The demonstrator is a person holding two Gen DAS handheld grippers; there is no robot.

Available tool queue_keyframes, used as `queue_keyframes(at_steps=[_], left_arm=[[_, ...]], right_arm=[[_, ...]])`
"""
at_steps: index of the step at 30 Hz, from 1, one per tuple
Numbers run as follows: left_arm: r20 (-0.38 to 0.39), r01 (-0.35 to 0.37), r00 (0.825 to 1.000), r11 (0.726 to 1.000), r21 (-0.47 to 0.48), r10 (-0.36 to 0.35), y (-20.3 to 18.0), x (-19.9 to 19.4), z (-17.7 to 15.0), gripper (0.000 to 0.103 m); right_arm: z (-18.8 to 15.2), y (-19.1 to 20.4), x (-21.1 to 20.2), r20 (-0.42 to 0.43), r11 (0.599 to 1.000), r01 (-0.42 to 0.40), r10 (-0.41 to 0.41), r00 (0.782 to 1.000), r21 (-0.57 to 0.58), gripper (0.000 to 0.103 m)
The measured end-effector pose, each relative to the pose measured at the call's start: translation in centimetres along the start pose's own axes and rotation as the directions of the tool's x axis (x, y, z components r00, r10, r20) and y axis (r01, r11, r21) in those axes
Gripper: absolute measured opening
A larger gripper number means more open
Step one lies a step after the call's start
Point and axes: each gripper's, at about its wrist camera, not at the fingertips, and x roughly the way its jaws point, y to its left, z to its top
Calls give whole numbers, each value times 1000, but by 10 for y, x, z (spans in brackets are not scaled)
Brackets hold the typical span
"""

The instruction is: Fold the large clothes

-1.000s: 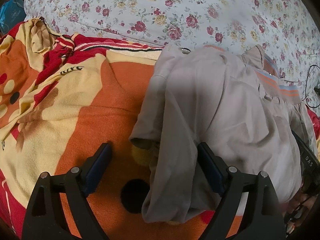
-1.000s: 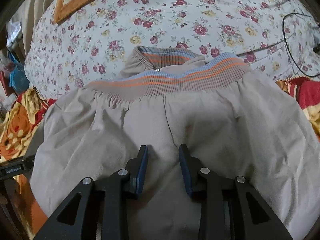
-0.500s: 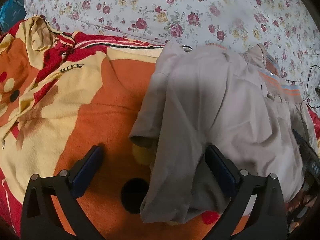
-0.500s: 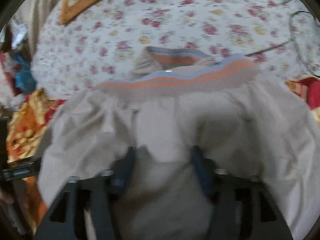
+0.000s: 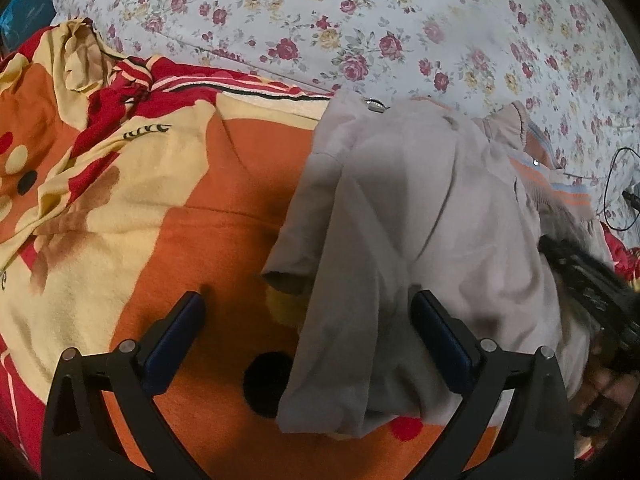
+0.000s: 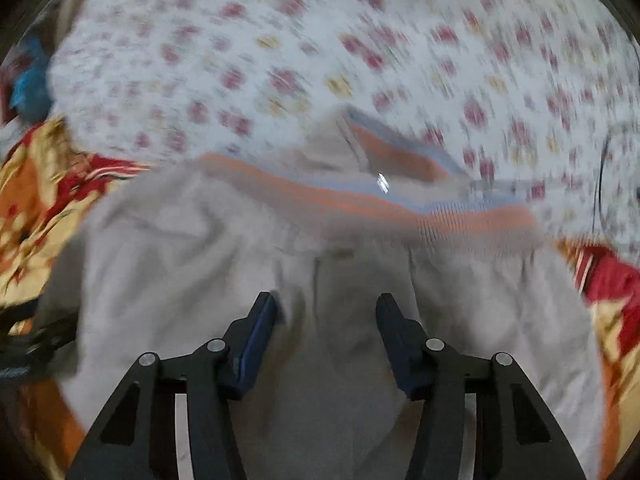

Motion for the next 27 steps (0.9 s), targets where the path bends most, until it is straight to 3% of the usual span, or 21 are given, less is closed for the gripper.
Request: queue_keyframes(at_steps=[2,9,17,23,25,27], left_arm=[[-2,0,1000,1000,-2,0,0,1,0,103],[2,-4,1000,1000,3,4,-3,3,0,103],[125,125,985,991,-43,-118,13,-26,20,103],[55,241,970,966,-89,-237,19,-5,33,103],[53,236,971,968,-86,-232,14,2,34,103],[72,186,981,981,-53,-182,6,9,37,103]], right_arm=[[-5,-10,20,-51,999,-3,6,999,48,53],[-10,-7,28,-13,999,0,1,1000,32,56],[-16,-15,1,-1,997,-60,60,998,43,60],[-30,-21,14,47,997,-69,67,997,21,65],[-29,-15,11,46,999,-54,53,998,5,66],[-28,-15,13,48,998,-66,65,997,9,68]])
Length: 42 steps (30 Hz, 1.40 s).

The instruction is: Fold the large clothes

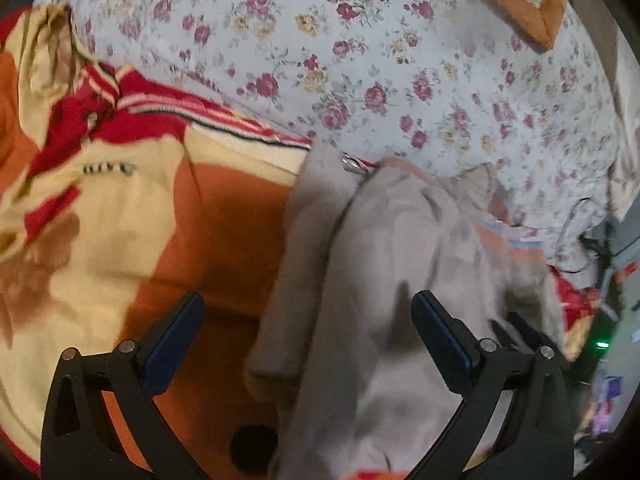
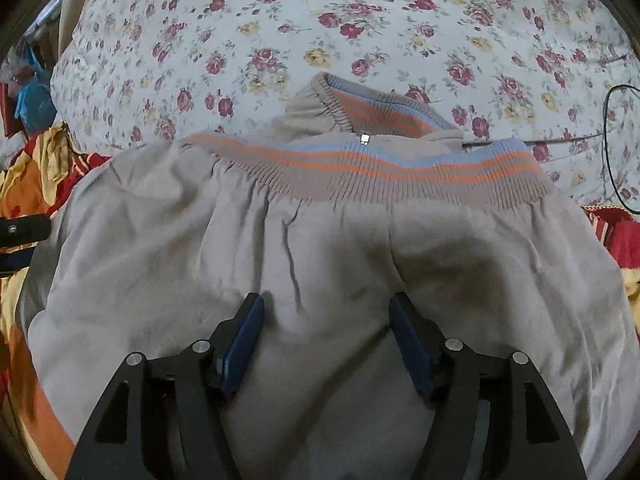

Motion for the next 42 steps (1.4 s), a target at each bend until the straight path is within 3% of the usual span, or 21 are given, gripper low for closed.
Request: queue_keyframes(at_steps=[4,8,10,11,13,16,19,21,23,25,26,30,35,37,42], left_arm=[[-60,53,997,997,51,-50,-14,19,1,101],[-79,132,988,990,39,-129,-19,24,0,63],[-59,143,988,988,57,-140,-22,16,0,50],[-59,140,989,988,70,-136,-24,15,0,48],[-64,104,993,990,96,-98,-28,15,1,53],[-76,78,994,996,38,-75,-19,22,4,77],[-92,114,989,992,-52,-118,-8,29,6,79],[-86,119,989,992,-42,-122,-15,25,5,66],[-87,101,991,995,-3,-101,-26,18,3,33],[-79,55,996,996,68,-49,-44,6,4,13],[-62,34,998,993,109,-27,-54,-4,4,11],[-56,76,996,985,153,-68,-84,-34,9,6],[-29,137,991,953,269,-134,-165,-75,-4,5],[-38,165,986,932,322,-161,-204,-79,-15,5],[-133,232,972,877,420,-193,-294,-44,-46,5]], right_arm=[[-1,-9,0,9,998,-53,53,999,28,71],[-5,-14,-1,16,996,-77,76,997,40,74],[-6,-15,-3,17,996,-78,78,997,41,75],[-7,-16,-4,16,996,-81,80,997,42,76],[-5,-16,-5,8,995,-89,89,996,49,75],[0,-22,-25,-3,992,-81,82,997,95,71],[0,-24,-45,39,998,-32,30,999,63,70],[-2,-20,-31,-16,1000,-9,9,1000,2,55],[-6,-21,-11,-44,1000,-20,21,999,6,56],[-5,-19,-8,-35,1000,-20,20,999,-8,56],[-2,-19,-10,-52,1000,-23,22,998,-10,56],[0,-44,-49,-45,991,-120,123,991,66,59],[-17,-88,-95,-19,989,-86,89,996,117,72],[-30,-115,-110,21,975,-74,71,997,208,81],[-46,-157,-96,-9,937,-93,102,995,337,80]])
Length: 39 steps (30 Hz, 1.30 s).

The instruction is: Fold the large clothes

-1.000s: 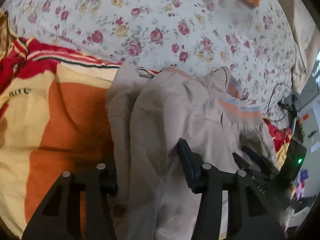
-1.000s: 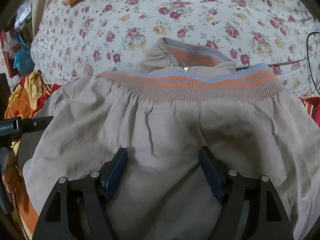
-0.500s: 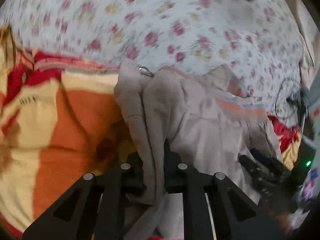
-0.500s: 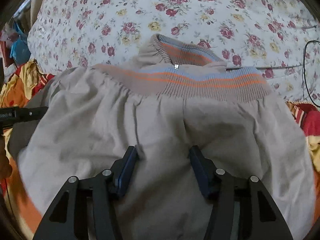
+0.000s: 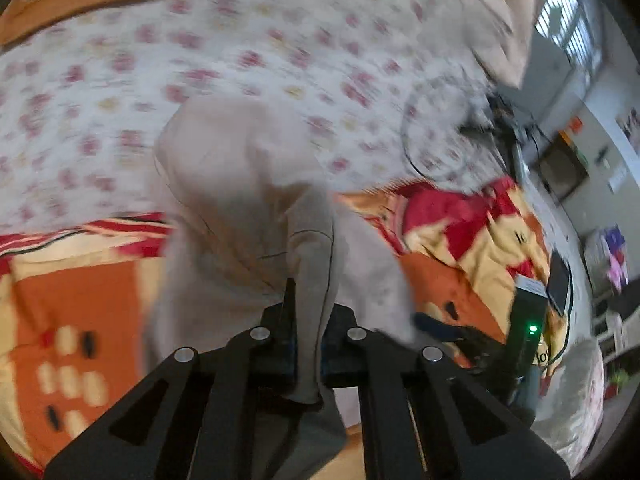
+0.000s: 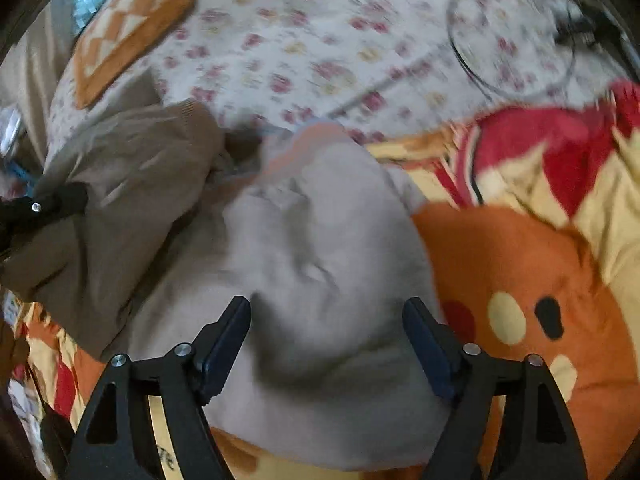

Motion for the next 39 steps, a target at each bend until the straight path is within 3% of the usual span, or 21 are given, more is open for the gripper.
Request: queue_keyframes(at_steps=[4,6,8,10,12,14,16,19,23,25,29,35,39], left_arm=[[-97,39,994,999,-13,-40,-20,44,-10,10],[-100,102,990,995,0,-102,-25,34,-16,22],[-84,193,978,981,22,-190,-26,7,-17,47],[-42,205,978,978,44,-203,-23,-22,-15,67],[20,184,982,980,72,-186,-13,-52,-14,67],[52,109,992,991,79,-113,-2,-64,-13,68],[86,-11,996,999,41,7,18,-63,-16,68],[32,-127,991,990,-62,129,50,-32,-28,68],[-62,-162,986,979,-121,155,70,9,-56,67],[-89,-136,988,980,-149,124,67,27,-75,66],[-9,-218,976,975,-36,217,35,34,-99,67],[-10,-136,991,989,-61,136,45,11,-98,66],[19,-181,983,982,-45,182,56,-10,-100,66]], right_arm=[[1,-25,21,-42,996,-24,28,999,86,80],[0,-33,25,-64,990,-44,52,997,131,79],[1,-31,20,-59,992,-27,34,998,121,80],[3,-26,13,-43,996,16,-13,999,85,80],[4,-26,7,-34,996,26,-23,999,87,80],[6,-33,4,-23,994,22,-19,1000,106,80],[5,-41,-3,-12,991,19,-18,1000,133,80],[8,-48,-15,37,986,-6,-1,999,169,80],[10,-51,-20,71,983,-25,12,997,182,80],[11,-50,-20,75,984,-21,8,997,178,80],[14,-47,-26,120,983,-67,46,992,172,80],[13,-37,-31,169,978,-147,122,978,145,81],[20,-30,-23,179,944,-283,253,951,168,81]])
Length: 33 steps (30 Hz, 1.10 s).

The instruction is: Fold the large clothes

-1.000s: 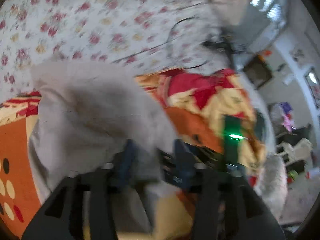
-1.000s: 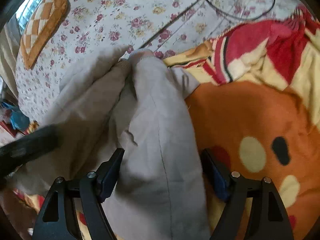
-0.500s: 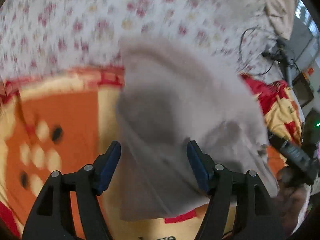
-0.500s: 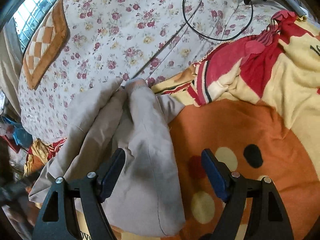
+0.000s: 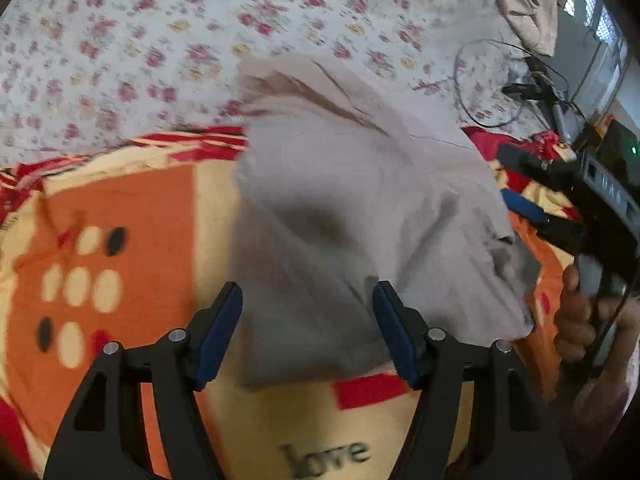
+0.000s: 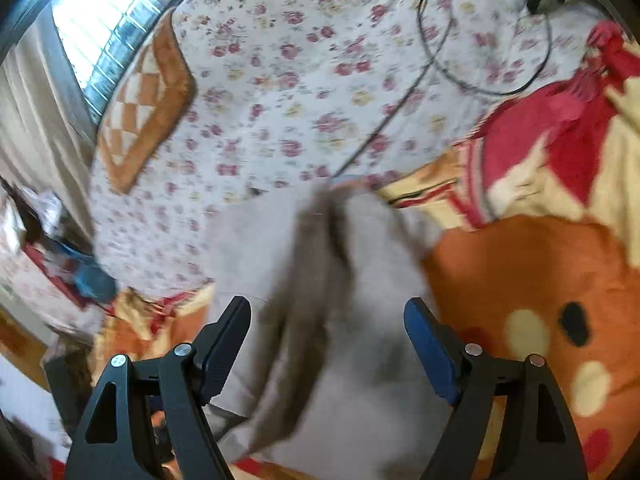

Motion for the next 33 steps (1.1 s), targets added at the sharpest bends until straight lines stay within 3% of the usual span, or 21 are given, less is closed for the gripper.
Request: queue_keyframes(at_steps=[2,5,9,19,20,22,23,24,26,30,32,33], left_arm=[[12,-37,999,999,-22,37,9,-4,5,66],[17,-68,997,996,-59,69,21,0,17,66],[-30,-62,998,993,-99,59,33,25,41,68],[-93,-51,995,991,-125,40,33,76,78,69],[-96,-56,994,991,-124,44,33,78,79,69],[-102,-71,993,991,-114,59,31,80,79,69],[-109,-78,992,991,-106,67,30,81,79,69],[-112,-76,992,992,-101,64,29,79,79,69],[-97,-43,995,993,-111,32,29,66,80,69],[-20,9,1000,998,-67,-10,21,33,75,69],[-8,3,1000,999,-54,-4,17,31,66,81],[-31,0,1000,999,-49,-2,14,39,60,81]], right_arm=[[6,2,8,-11,999,-49,49,999,22,81],[13,6,28,-66,999,-36,38,997,27,81],[6,12,43,-138,998,-57,58,989,16,81],[20,18,76,-194,998,-47,40,980,-31,89],[21,21,85,-200,998,-54,44,979,-44,86],[18,29,97,-200,995,-78,63,978,-69,54],[16,33,101,-195,993,-76,59,979,-85,27],[14,39,104,-180,993,-55,35,983,-107,21],[14,46,98,-151,991,-39,19,988,-129,14],[19,49,47,-56,980,-29,19,998,-196,12],[22,34,29,-13,982,14,-16,1000,-189,12],[23,26,27,-5,982,50,-52,999,-185,12]])
